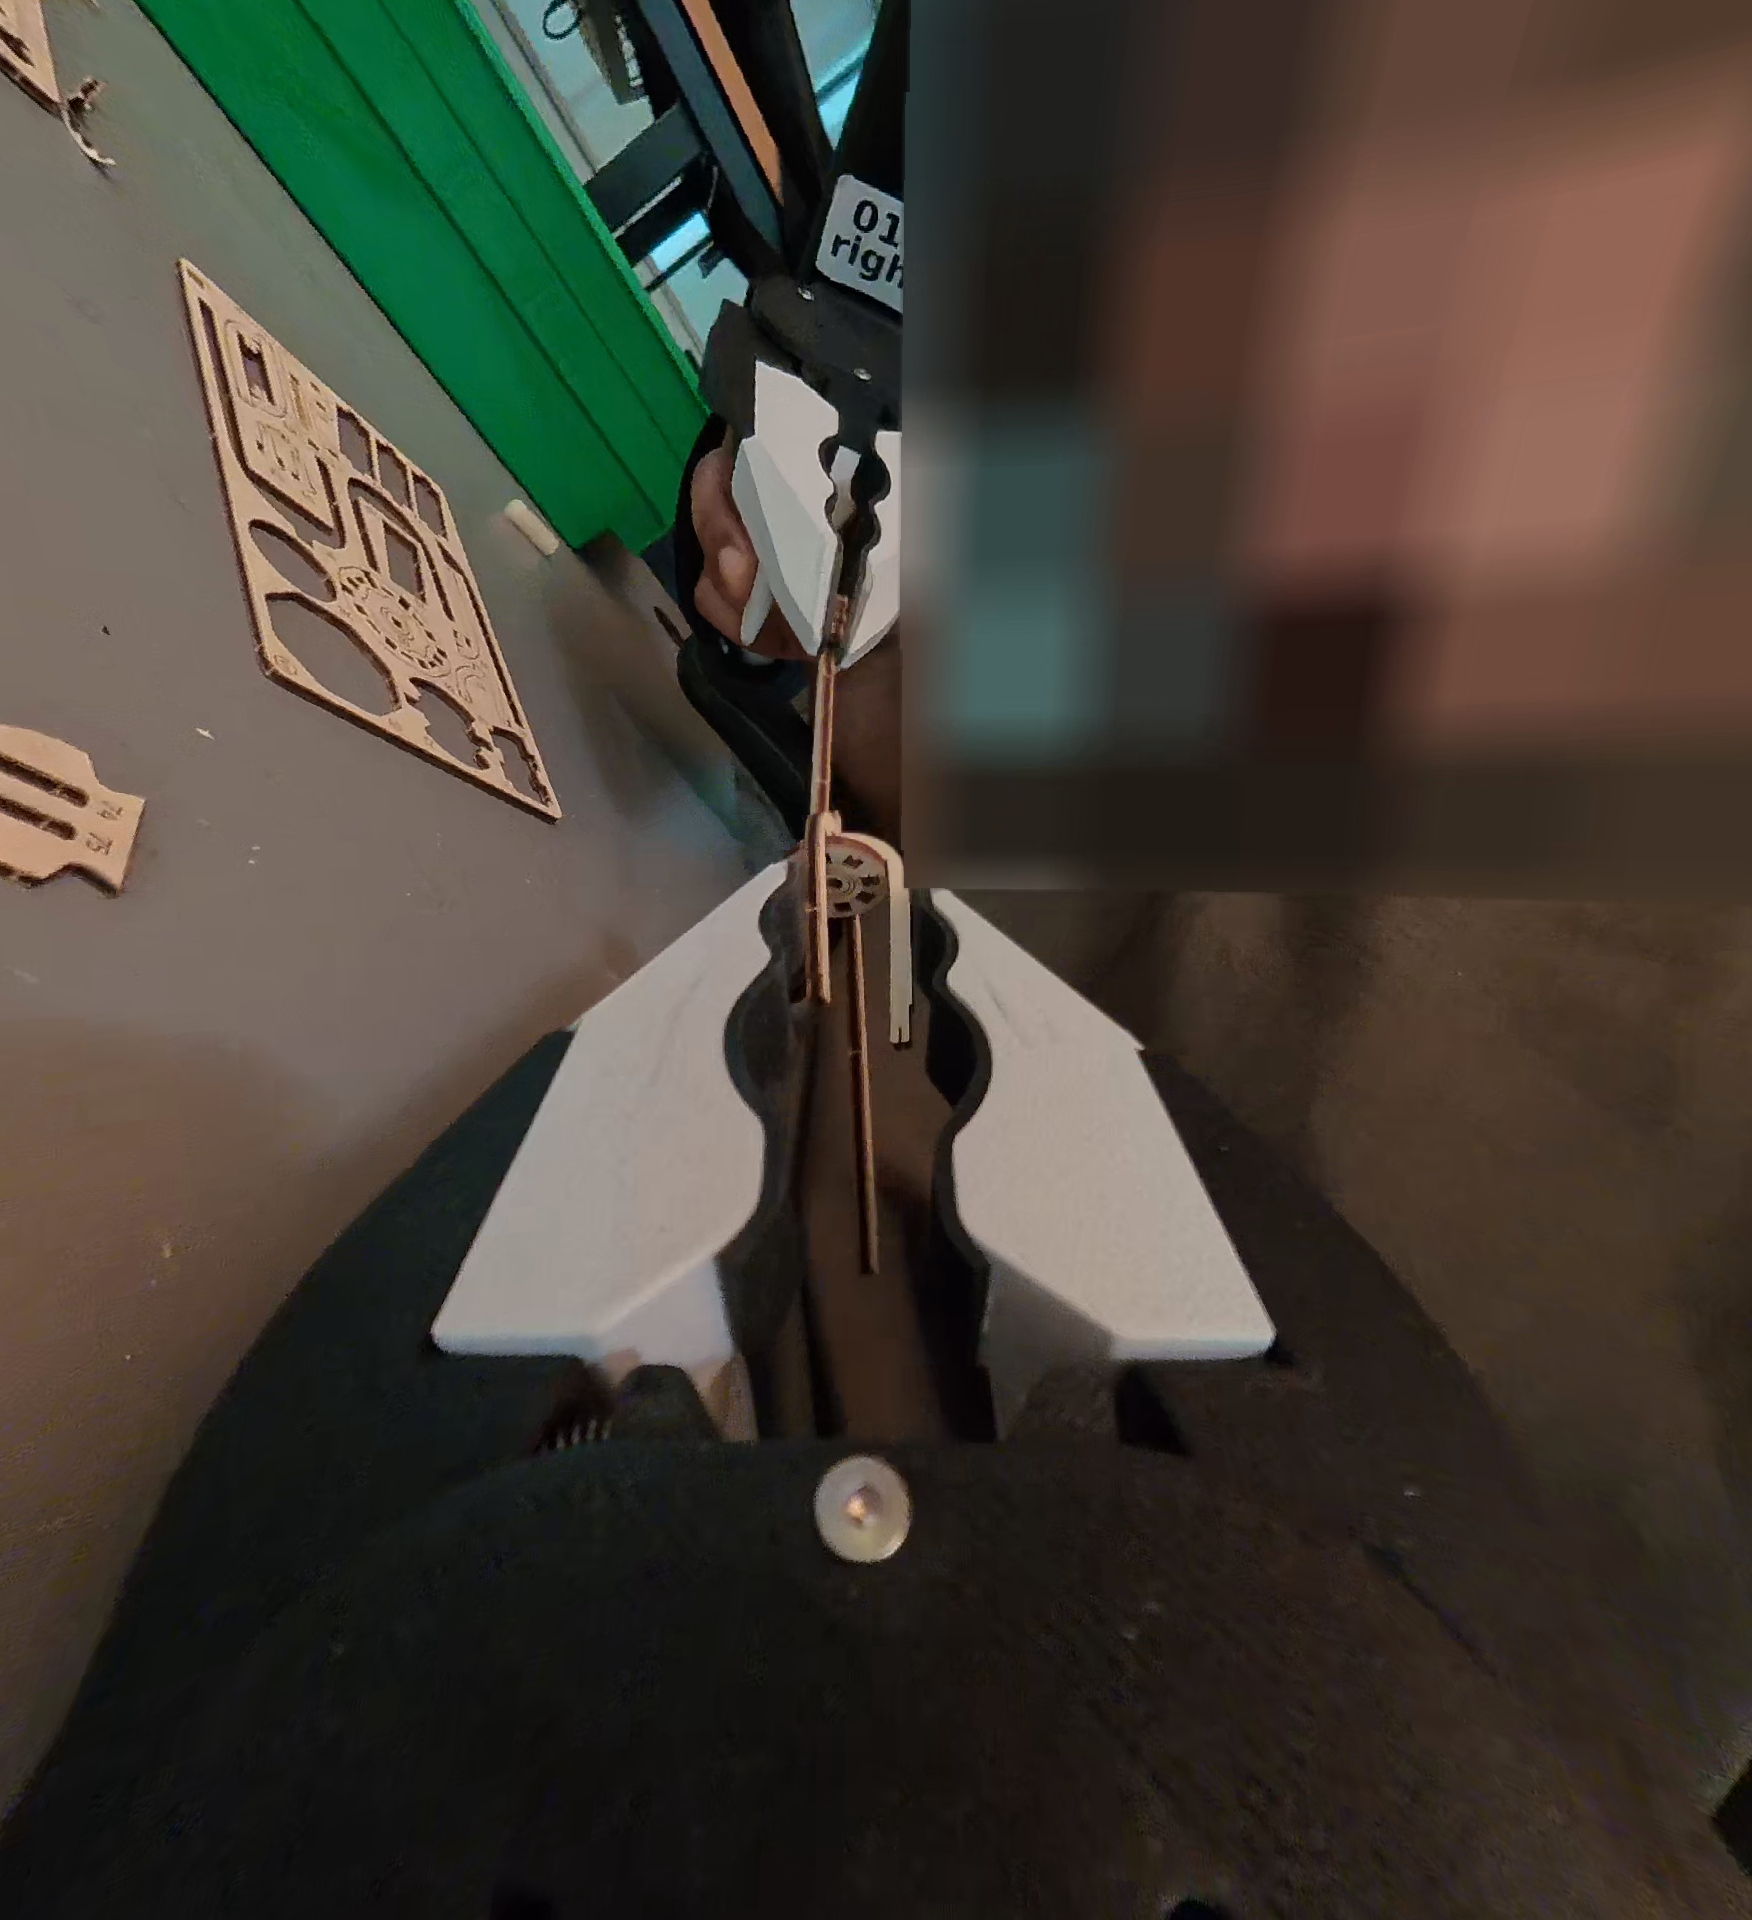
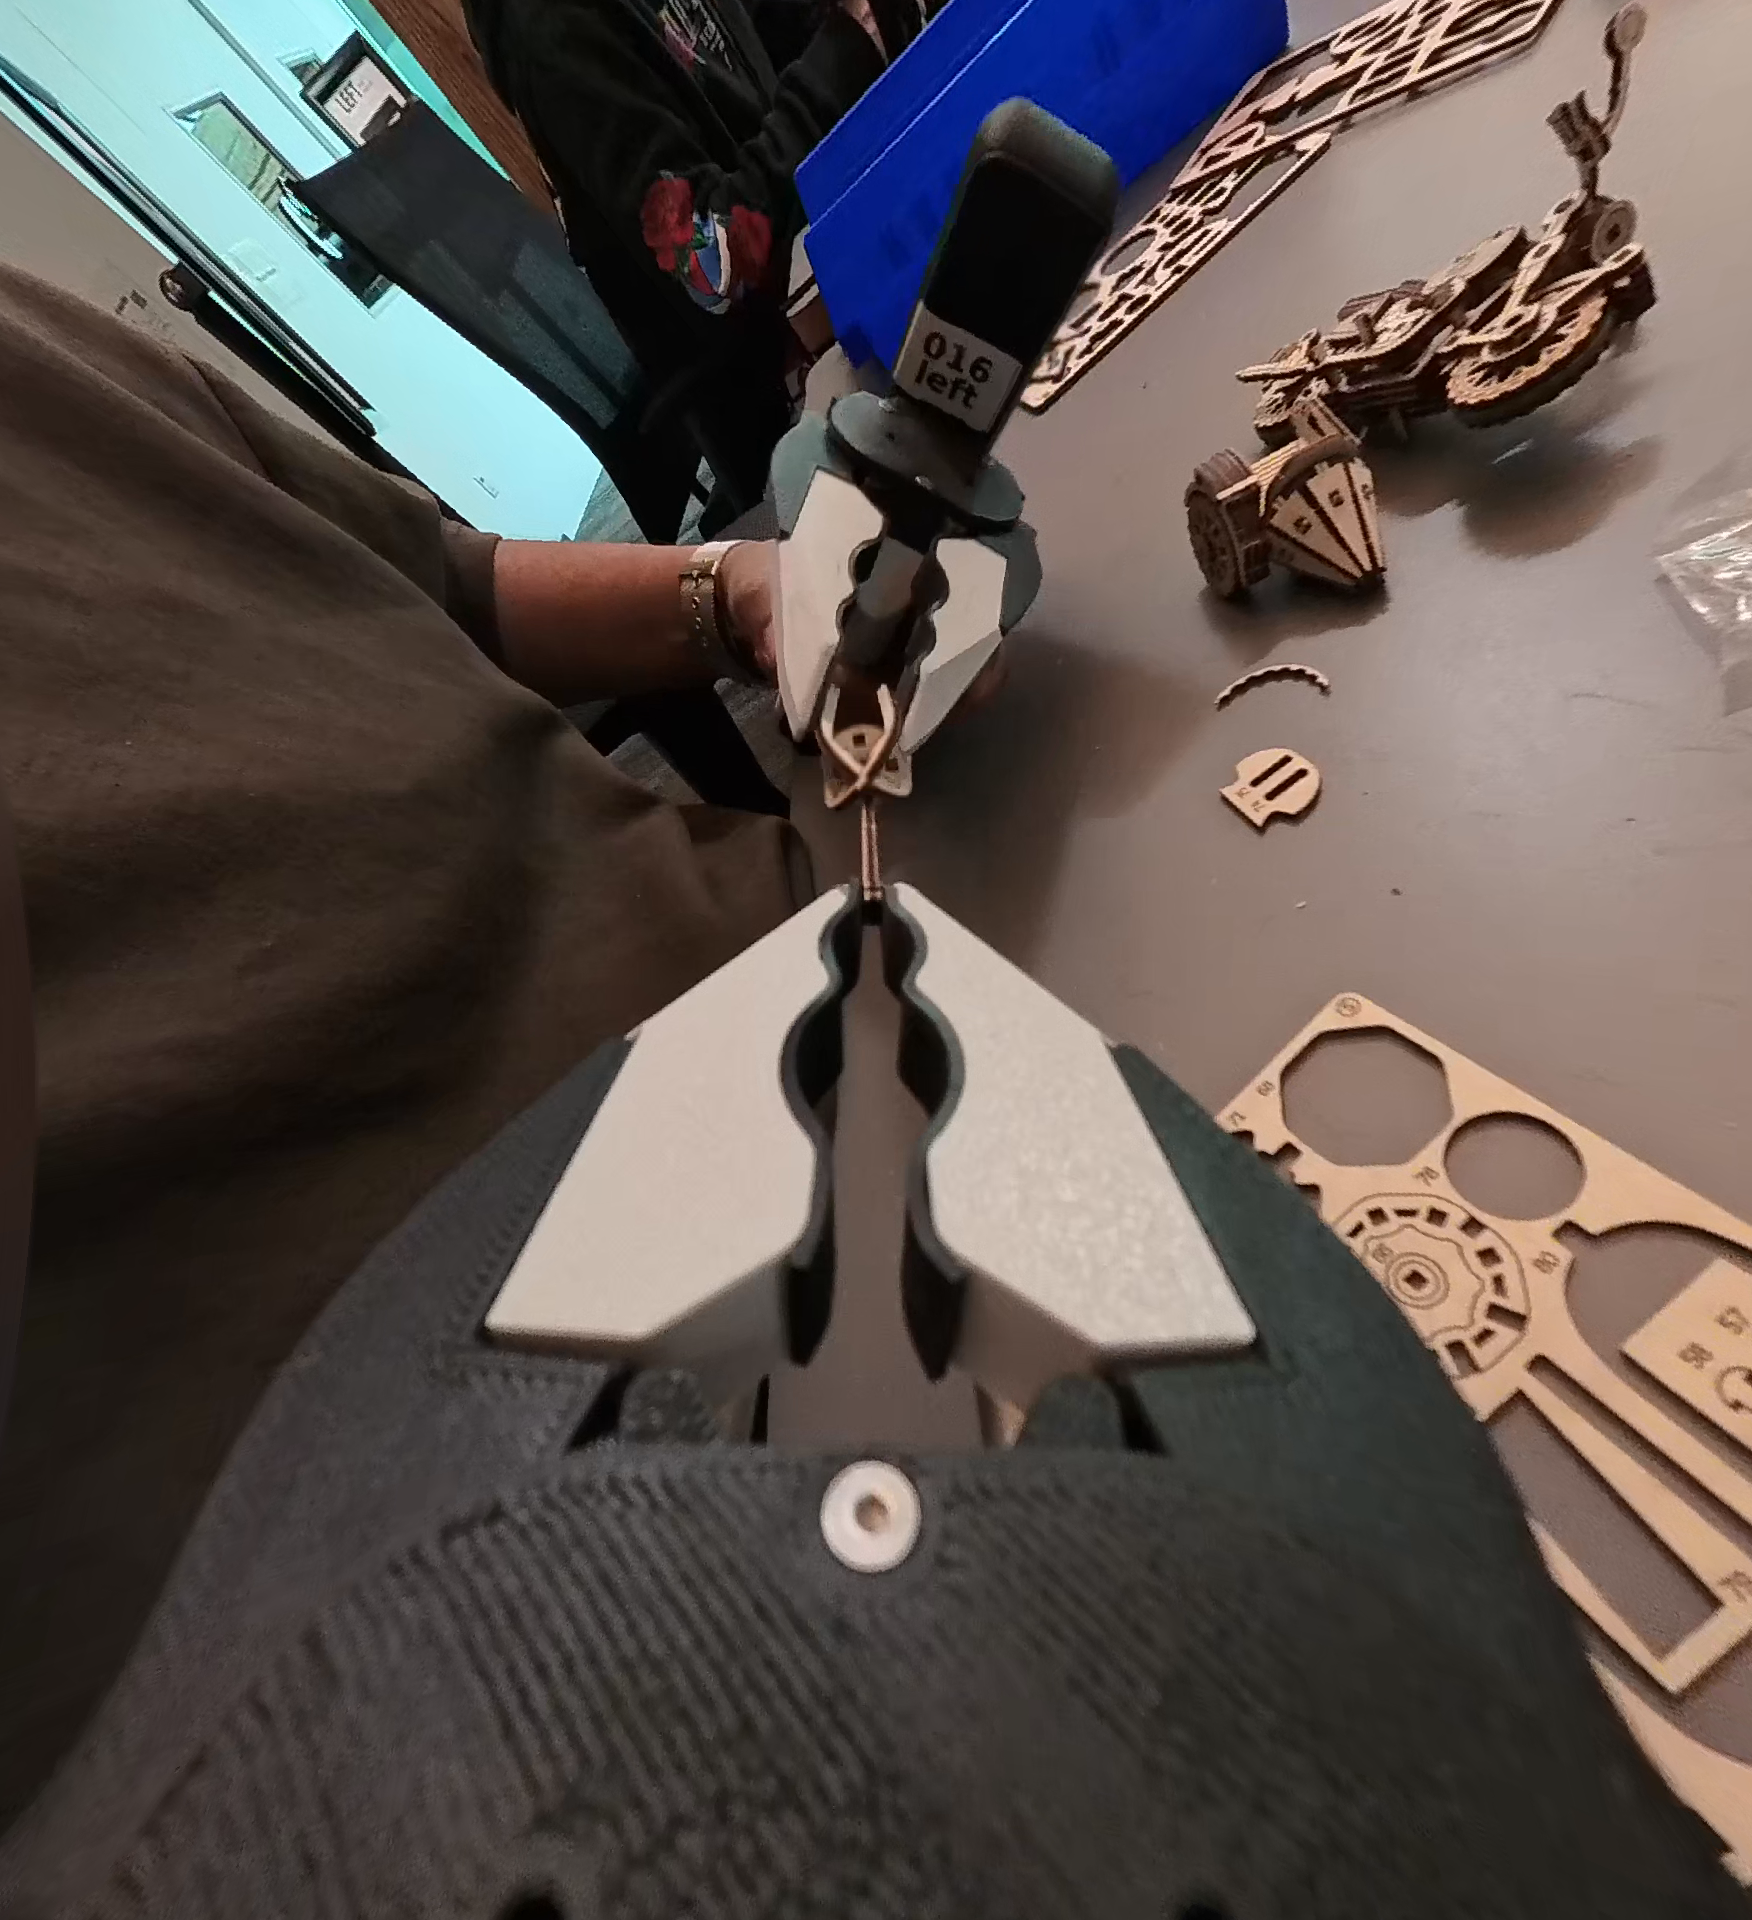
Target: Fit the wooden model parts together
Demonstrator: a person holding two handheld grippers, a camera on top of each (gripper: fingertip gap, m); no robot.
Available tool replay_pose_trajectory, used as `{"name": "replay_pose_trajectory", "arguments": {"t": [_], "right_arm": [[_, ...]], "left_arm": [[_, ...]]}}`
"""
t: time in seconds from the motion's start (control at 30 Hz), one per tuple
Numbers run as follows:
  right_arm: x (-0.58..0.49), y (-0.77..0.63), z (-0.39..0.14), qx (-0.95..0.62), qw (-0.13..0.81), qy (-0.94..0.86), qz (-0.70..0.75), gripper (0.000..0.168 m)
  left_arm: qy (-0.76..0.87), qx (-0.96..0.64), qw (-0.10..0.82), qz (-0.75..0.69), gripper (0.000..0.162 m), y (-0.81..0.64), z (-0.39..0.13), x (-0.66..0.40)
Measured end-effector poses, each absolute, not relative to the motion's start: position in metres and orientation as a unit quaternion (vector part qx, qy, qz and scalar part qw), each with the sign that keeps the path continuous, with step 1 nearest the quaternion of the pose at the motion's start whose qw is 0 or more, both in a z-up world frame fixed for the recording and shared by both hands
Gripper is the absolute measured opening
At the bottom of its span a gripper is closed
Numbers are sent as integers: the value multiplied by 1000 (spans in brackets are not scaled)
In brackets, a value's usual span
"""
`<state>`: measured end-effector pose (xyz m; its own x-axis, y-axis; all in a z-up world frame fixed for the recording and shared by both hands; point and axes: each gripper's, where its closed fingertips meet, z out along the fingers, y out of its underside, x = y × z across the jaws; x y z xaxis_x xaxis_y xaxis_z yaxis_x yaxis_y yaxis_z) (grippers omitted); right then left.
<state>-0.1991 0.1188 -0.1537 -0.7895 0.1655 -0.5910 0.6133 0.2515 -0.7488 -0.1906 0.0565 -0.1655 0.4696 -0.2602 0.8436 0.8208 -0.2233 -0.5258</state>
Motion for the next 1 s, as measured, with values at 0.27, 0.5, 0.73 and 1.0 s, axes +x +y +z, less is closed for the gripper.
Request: {"name": "replay_pose_trajectory", "arguments": {"t": [0.27, 0.5, 0.73, 1.0], "right_arm": [[-201, 119, -155, 266, 194, 765, -553, 1], [-204, 118, -154, 272, 197, 755, -563, 1], [-211, 117, -156, 272, 155, 762, -566, 1], [-212, 119, -160, 280, 176, 753, -569, 1]], "left_arm": [[-190, -673, 600, -387, 19, 57, -166, -192], [-172, -685, 620, -341, 13, 60, -160, -195], [-188, -693, 601, -351, 6, 61, -169, -195], [-196, -702, 593, -342, 5, 61, -173, -197]]}}
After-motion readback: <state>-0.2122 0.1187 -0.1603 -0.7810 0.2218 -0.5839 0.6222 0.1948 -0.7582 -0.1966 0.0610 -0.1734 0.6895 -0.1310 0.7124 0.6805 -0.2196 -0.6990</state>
